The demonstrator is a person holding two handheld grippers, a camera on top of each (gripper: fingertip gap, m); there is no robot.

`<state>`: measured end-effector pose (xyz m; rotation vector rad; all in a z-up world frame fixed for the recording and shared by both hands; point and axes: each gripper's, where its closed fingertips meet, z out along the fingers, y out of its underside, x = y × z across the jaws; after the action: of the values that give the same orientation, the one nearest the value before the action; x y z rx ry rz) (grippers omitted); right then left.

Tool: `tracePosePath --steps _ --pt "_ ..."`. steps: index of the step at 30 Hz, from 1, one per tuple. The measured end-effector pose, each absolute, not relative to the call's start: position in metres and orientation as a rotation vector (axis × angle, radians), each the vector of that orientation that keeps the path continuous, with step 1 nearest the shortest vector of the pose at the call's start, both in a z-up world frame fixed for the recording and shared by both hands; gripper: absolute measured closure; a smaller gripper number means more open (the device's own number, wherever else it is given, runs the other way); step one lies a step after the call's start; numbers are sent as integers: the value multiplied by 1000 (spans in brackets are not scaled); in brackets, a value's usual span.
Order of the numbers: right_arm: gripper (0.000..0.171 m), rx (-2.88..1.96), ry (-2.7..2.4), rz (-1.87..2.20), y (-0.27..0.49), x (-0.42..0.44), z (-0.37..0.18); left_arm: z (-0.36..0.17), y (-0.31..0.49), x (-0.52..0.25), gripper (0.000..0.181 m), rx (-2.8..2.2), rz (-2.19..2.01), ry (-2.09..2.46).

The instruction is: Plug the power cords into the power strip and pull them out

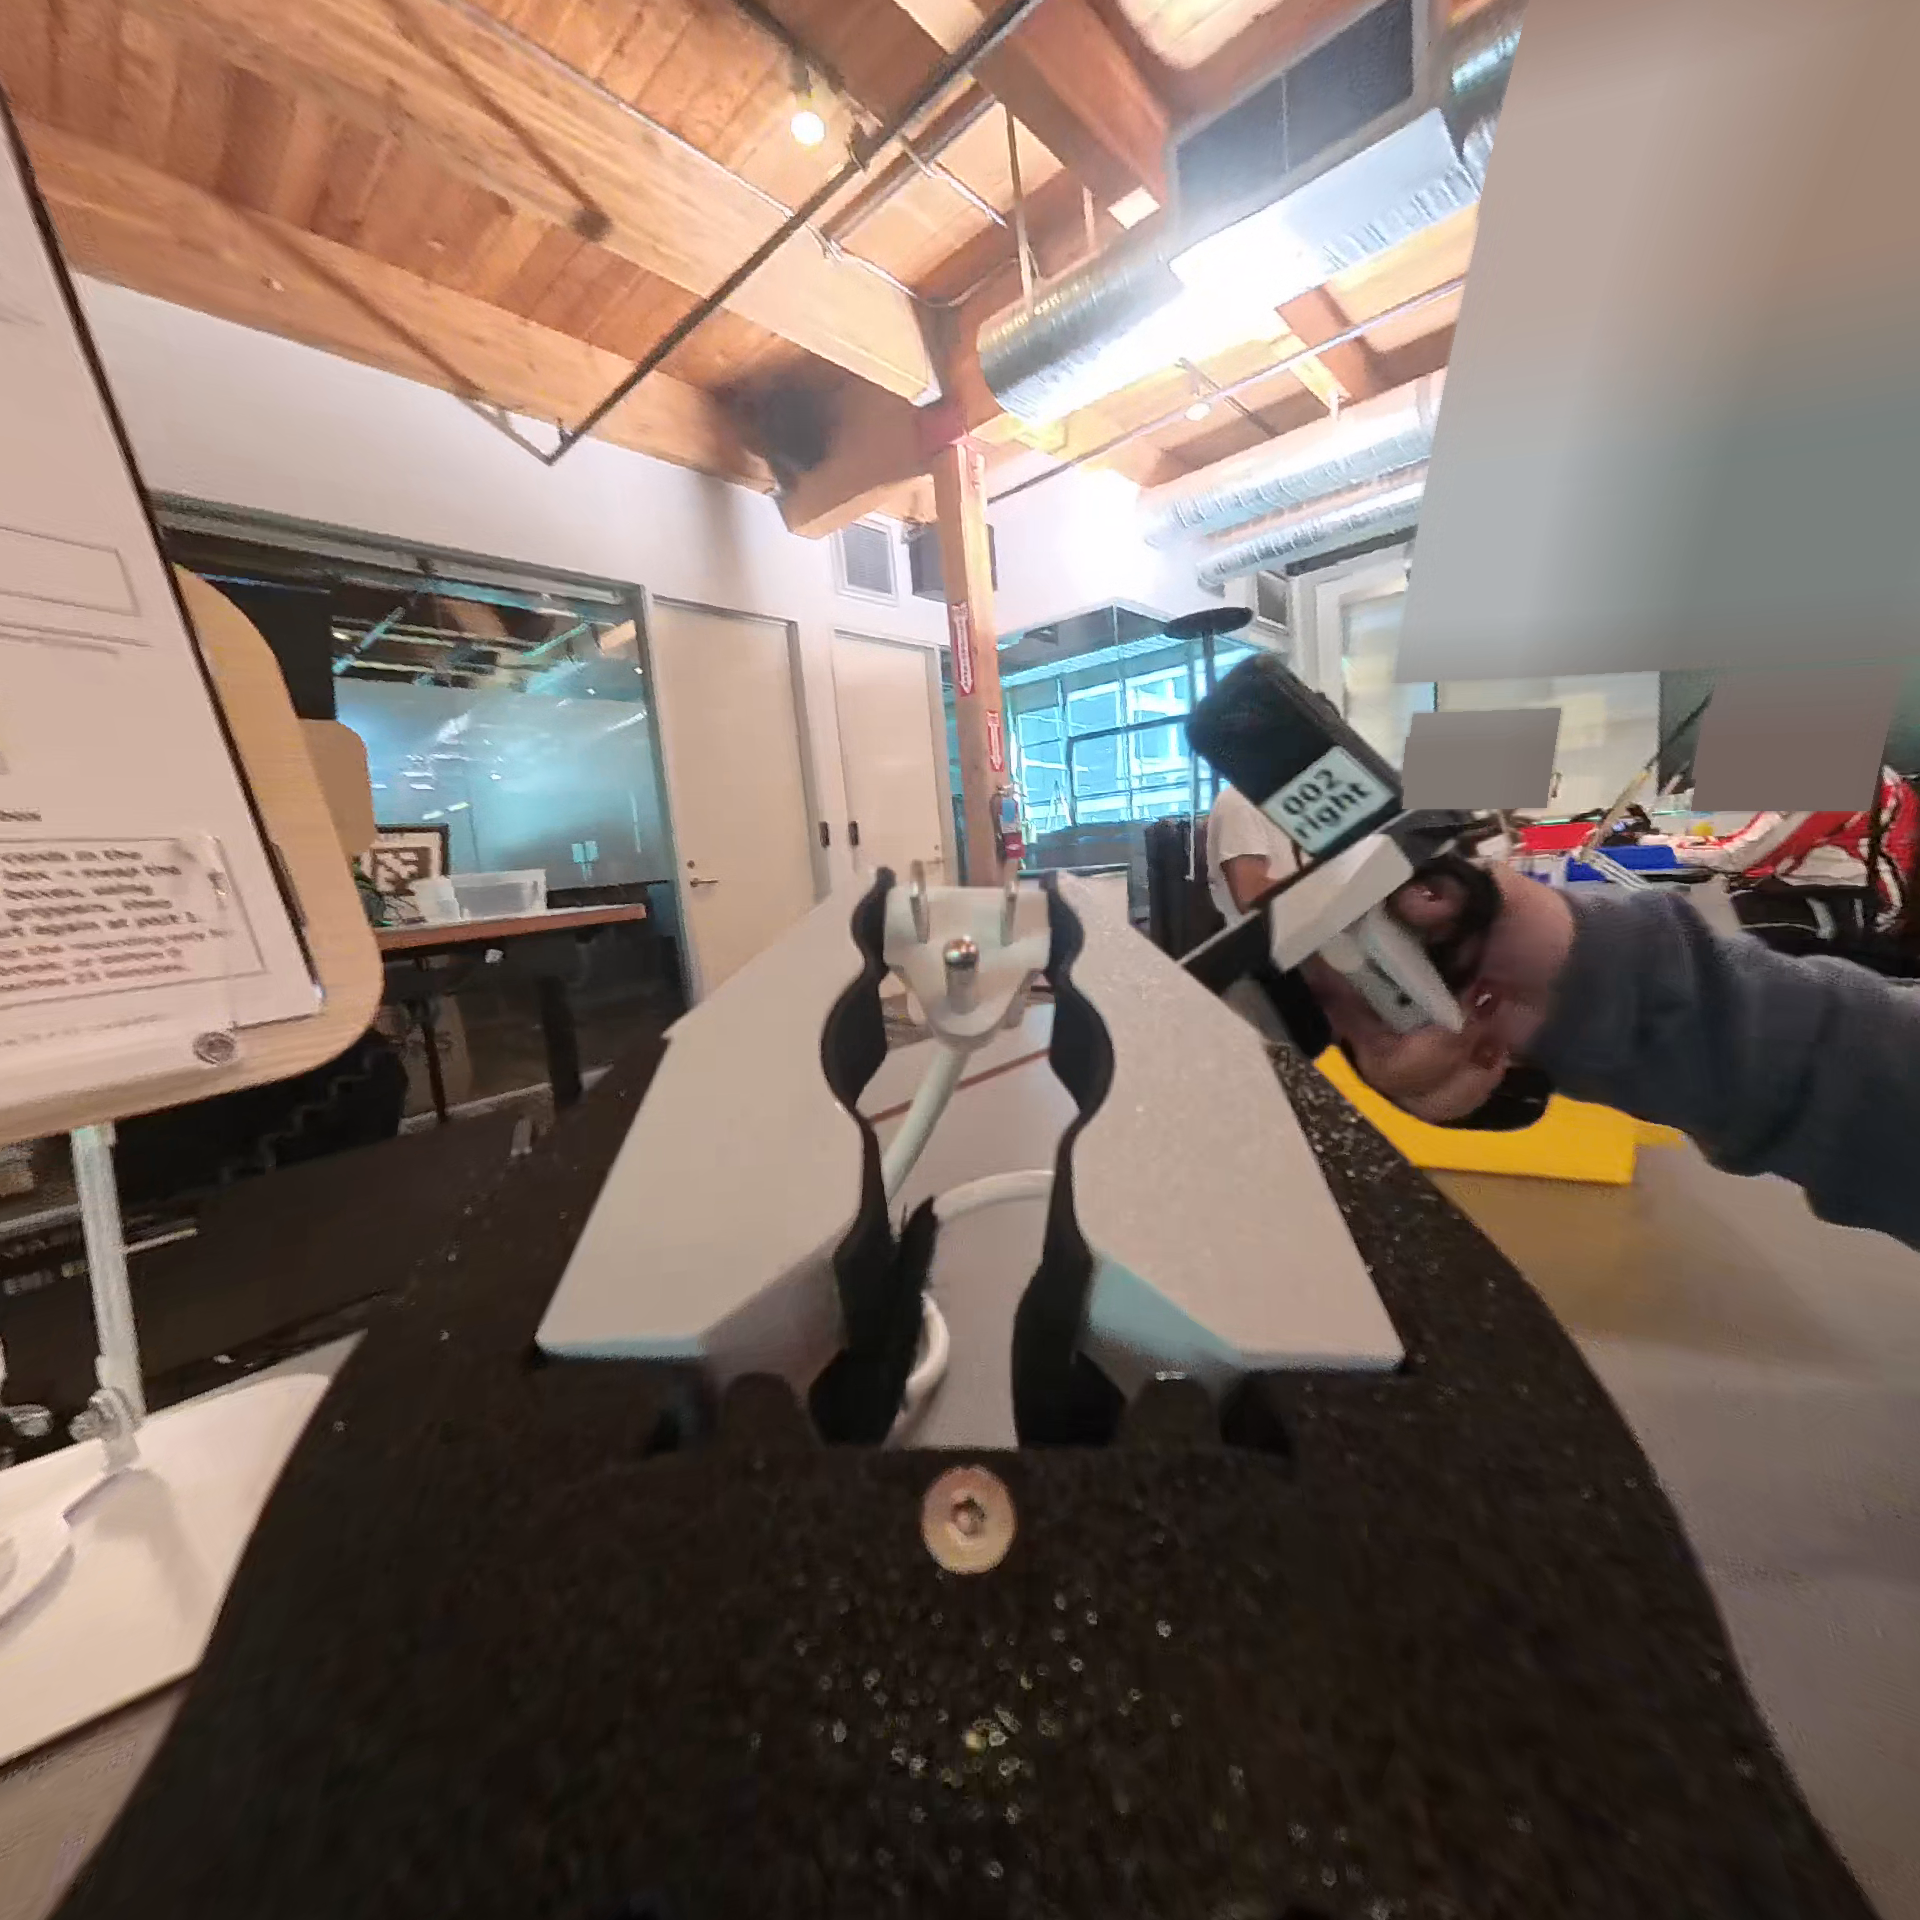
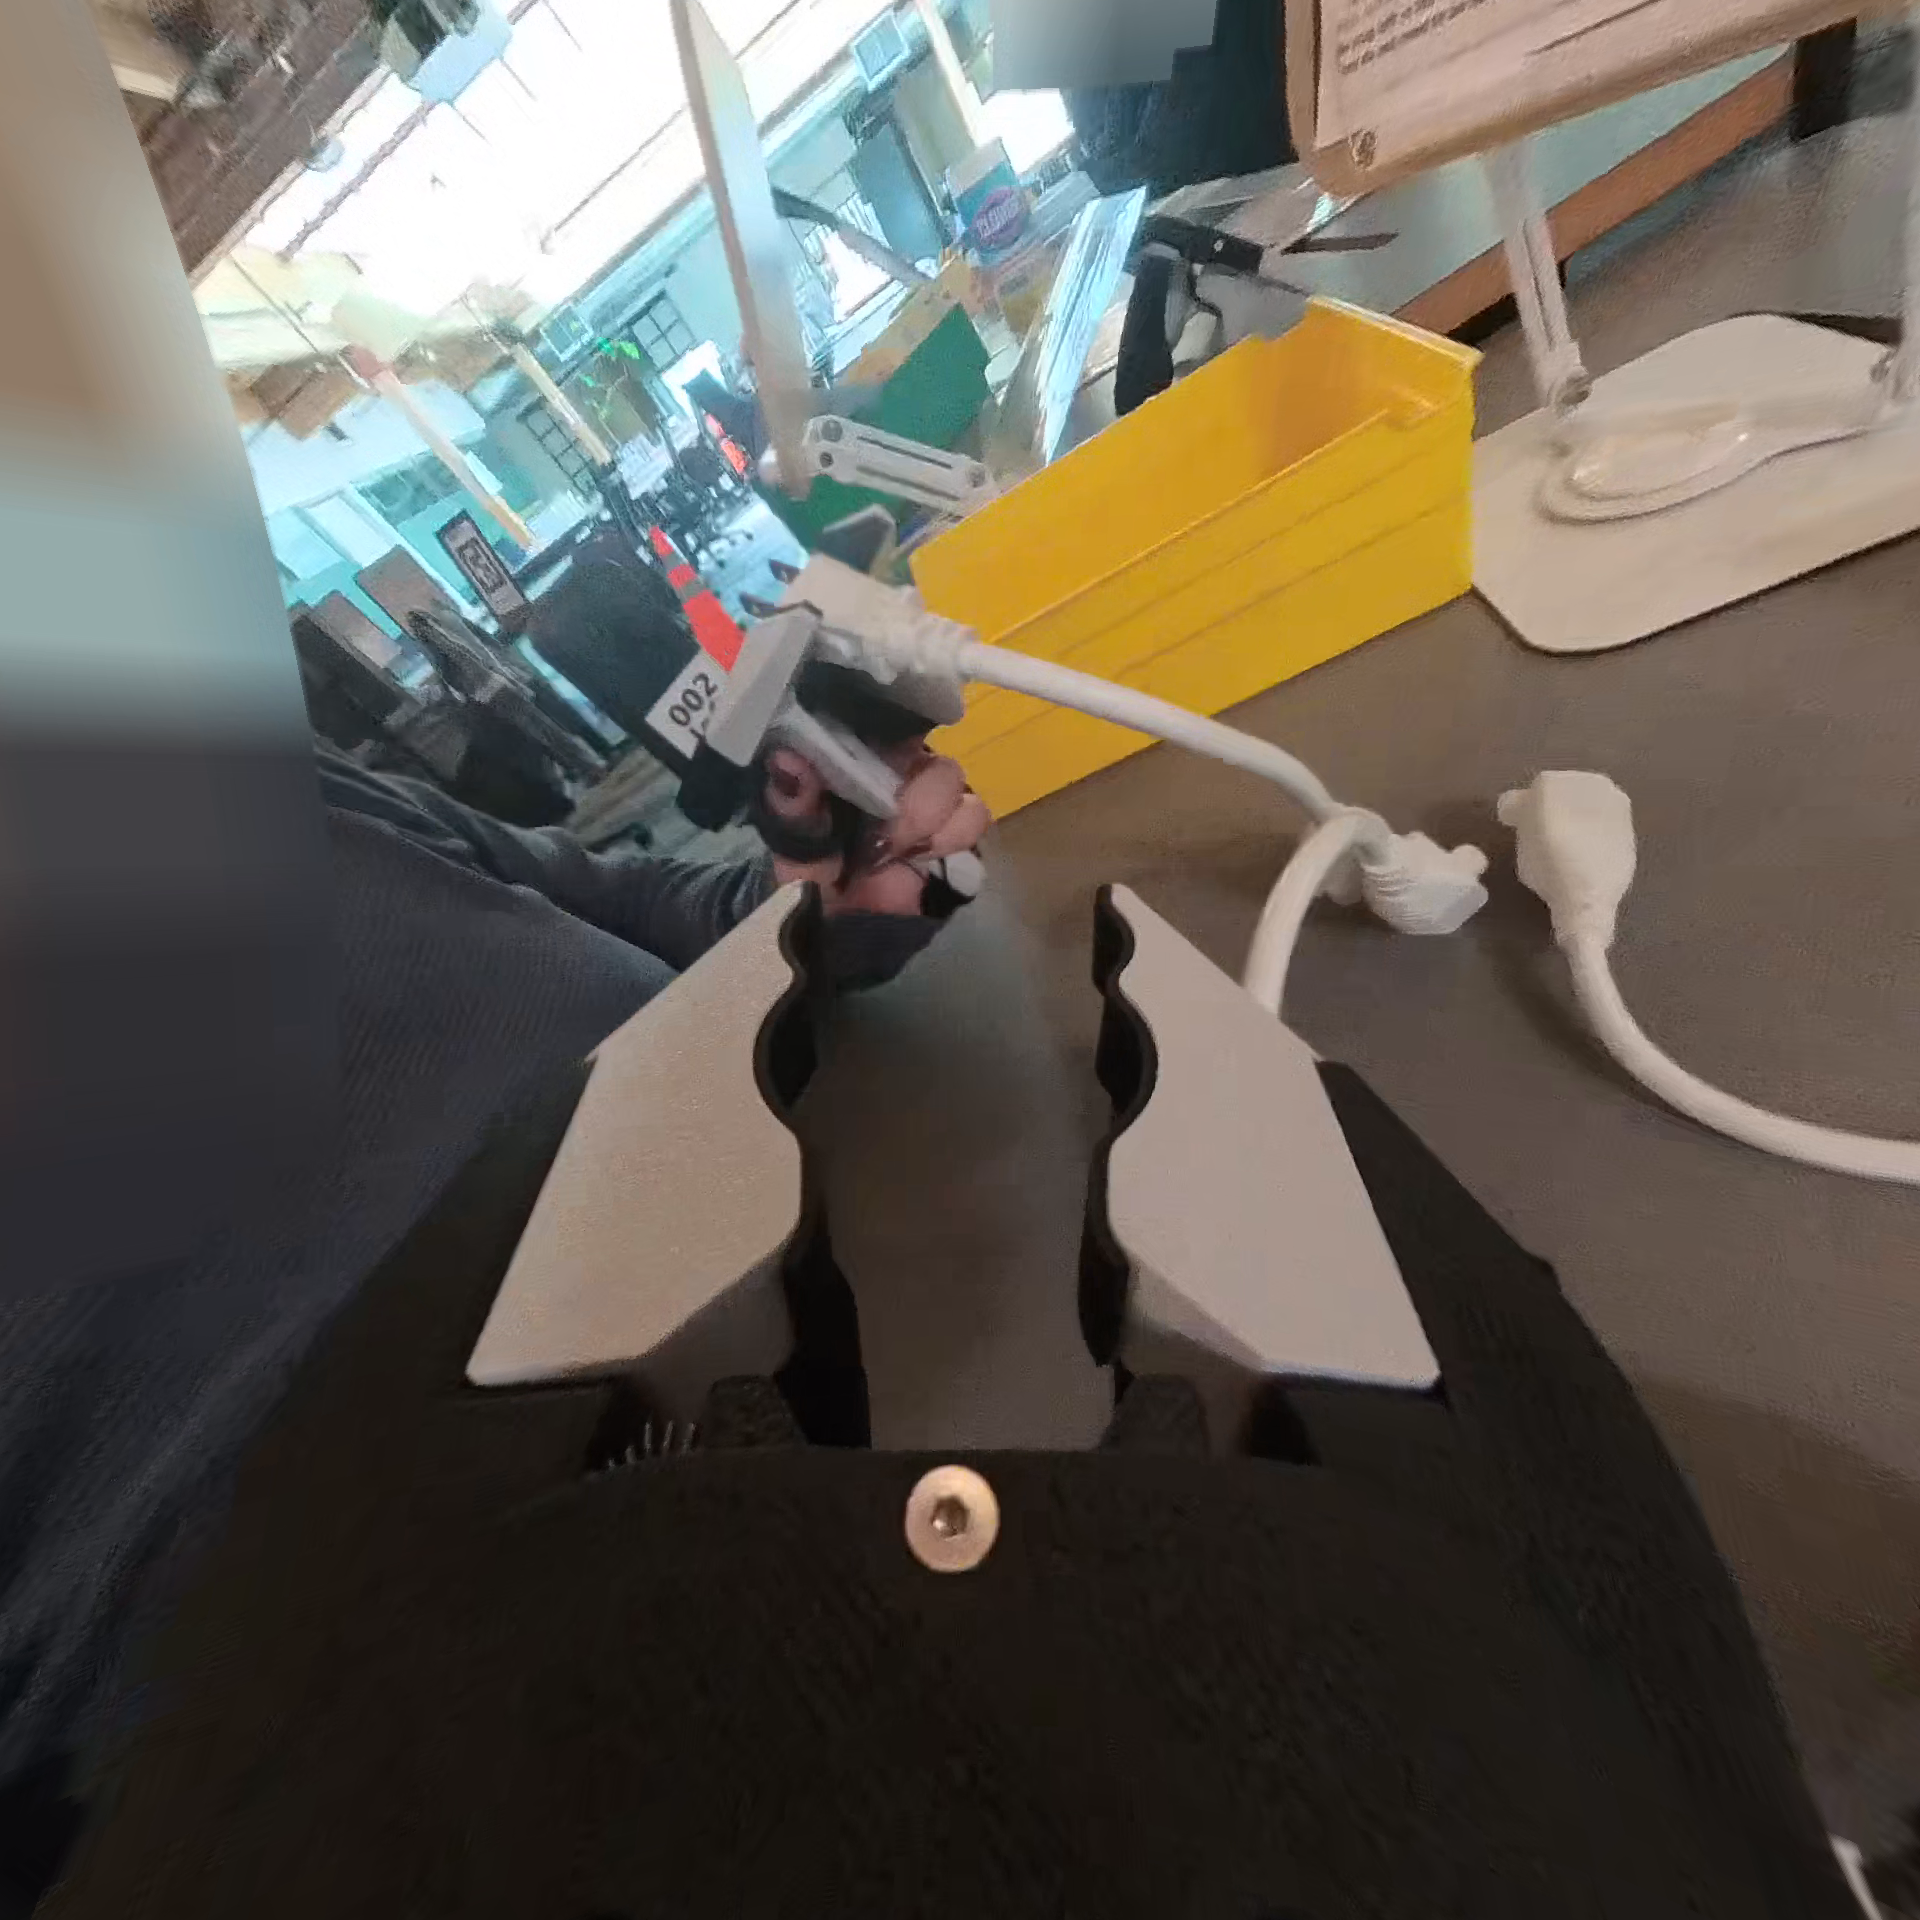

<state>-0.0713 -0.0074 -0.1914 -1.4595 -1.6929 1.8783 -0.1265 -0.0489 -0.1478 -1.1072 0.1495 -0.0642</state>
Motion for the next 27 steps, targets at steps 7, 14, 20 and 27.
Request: tracePosePath --steps 7,14,20,27 --pt "100 -823 -1862 1303 -25 -119 -190 -152 -46 -115 156 -1141 -173 208" --pt "156 -600 -1996 1076 -52 -162 -196 -139 -61 -129 156 -1097 -204 165" --pt "171 -201 -1791 740 -80 -177 -142 -103 -100 -142 156 -969 -177 152" --pt "171 108 -1542 453 -108 -170 -93 -78 -135 -134 156 -827 -186 196"
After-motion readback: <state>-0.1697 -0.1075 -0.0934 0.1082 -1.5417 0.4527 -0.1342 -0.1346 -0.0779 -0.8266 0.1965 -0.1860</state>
